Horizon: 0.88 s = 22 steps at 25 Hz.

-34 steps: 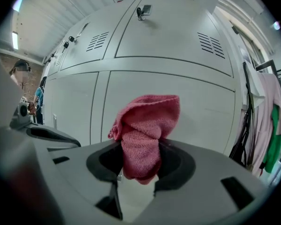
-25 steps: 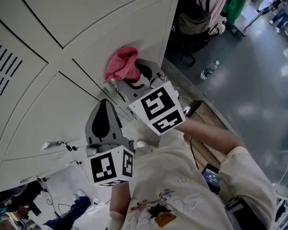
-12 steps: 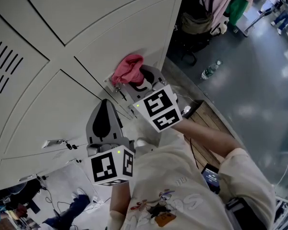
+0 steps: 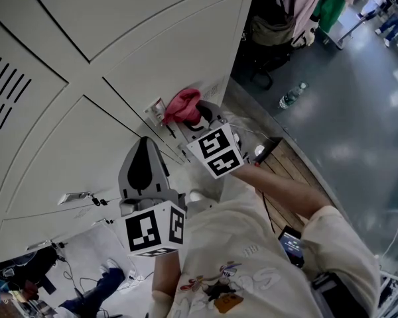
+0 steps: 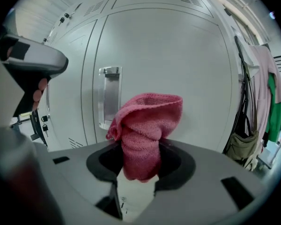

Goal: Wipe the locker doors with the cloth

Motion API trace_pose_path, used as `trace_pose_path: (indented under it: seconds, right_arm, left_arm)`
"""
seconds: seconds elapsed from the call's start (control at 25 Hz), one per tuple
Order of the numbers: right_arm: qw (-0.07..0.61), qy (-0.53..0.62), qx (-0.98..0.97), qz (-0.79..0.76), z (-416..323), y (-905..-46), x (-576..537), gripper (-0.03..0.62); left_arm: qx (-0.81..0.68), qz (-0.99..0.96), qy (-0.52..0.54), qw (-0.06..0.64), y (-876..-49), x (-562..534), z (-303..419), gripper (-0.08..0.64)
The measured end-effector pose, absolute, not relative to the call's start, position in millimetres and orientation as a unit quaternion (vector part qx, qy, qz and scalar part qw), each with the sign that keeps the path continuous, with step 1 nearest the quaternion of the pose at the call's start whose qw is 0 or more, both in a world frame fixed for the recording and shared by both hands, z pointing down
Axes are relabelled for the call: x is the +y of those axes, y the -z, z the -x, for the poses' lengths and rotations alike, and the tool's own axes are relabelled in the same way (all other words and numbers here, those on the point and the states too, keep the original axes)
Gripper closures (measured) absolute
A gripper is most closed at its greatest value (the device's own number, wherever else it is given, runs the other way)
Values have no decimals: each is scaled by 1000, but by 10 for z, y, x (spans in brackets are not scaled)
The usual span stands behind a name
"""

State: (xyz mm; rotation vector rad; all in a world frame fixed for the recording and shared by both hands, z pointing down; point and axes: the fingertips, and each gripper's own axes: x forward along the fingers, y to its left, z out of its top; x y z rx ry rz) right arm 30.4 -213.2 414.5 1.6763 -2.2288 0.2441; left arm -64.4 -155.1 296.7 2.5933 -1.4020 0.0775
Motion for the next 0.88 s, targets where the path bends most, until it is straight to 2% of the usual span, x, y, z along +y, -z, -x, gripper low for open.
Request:
trace_pose_path:
  seconds: [0.32,0.6,0.88]
  right_arm:
    - [194,-114,-777,-588,-355,-4727,-2159,417]
    - [257,-165,-759,-575,-469,-5507,-2170,414]
    - [242,-195,-754,-579,-434,-5629,-2174,414]
  left_arm:
    - [-477,-873,-28,94,-3035,-1566,685,554]
    - [-480,-871,-29,100,-3079,-1556,722,554]
    - [-485,-868,-30,99,-3088,-1559,768,554]
